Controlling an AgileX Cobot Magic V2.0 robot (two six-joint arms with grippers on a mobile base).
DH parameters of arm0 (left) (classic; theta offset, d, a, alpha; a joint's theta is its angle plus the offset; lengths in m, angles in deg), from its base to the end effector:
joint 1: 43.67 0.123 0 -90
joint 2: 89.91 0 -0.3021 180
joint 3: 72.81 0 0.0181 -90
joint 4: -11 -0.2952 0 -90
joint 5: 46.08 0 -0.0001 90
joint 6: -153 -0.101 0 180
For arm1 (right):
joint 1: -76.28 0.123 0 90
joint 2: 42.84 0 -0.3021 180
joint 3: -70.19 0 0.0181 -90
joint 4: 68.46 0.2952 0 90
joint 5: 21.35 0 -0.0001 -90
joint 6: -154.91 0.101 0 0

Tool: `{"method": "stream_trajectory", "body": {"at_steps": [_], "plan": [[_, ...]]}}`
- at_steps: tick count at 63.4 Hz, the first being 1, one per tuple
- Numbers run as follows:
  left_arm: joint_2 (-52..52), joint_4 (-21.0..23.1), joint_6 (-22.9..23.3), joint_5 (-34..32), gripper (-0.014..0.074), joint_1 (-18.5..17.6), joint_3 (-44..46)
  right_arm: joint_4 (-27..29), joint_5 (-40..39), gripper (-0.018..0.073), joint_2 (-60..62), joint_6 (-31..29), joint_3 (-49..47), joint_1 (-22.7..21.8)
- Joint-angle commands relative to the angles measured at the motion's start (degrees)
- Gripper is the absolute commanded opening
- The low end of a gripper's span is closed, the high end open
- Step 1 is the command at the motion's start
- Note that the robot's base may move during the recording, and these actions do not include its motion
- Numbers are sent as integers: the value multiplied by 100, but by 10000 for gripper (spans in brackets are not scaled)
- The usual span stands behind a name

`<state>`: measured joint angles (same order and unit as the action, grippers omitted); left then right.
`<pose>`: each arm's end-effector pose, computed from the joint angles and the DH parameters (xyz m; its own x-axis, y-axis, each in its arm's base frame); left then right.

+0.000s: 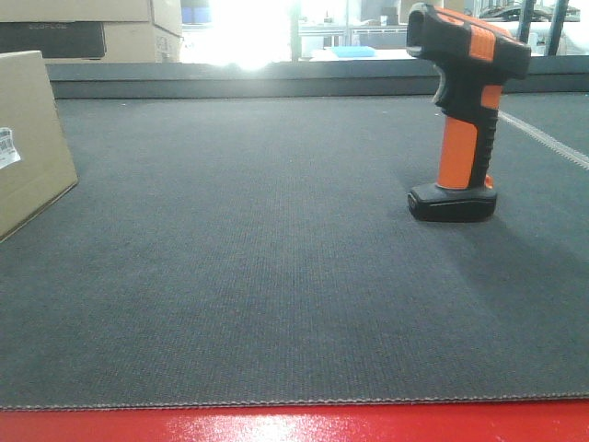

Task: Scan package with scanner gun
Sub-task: 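Lower the left gripper onto the cardboard box and close on it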

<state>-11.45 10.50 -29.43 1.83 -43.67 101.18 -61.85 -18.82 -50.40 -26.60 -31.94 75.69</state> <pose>0.3062 0.0007 0.3973 -0.6735 0.0482 -0.7376 0.0277 0.9988 0.0400 0.0943 -0.0004 0.2078 0.0362 0.0884 -0.9954 0.0020 0.9961 0.0885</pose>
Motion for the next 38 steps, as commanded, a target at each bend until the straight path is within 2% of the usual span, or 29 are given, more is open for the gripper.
{"method": "stream_trajectory", "body": {"at_steps": [1,14,38], "plan": [[39,-22,164,-128,613,19,49,-12,-92,-168,22,-3,-22,-35],[330,186,176,-10,570,260,49,-12,-92,-168,22,-3,-22,-35],[812,142,176,393,570,260,49,-12,-92,-168,22,-3,-22,-35]]}}
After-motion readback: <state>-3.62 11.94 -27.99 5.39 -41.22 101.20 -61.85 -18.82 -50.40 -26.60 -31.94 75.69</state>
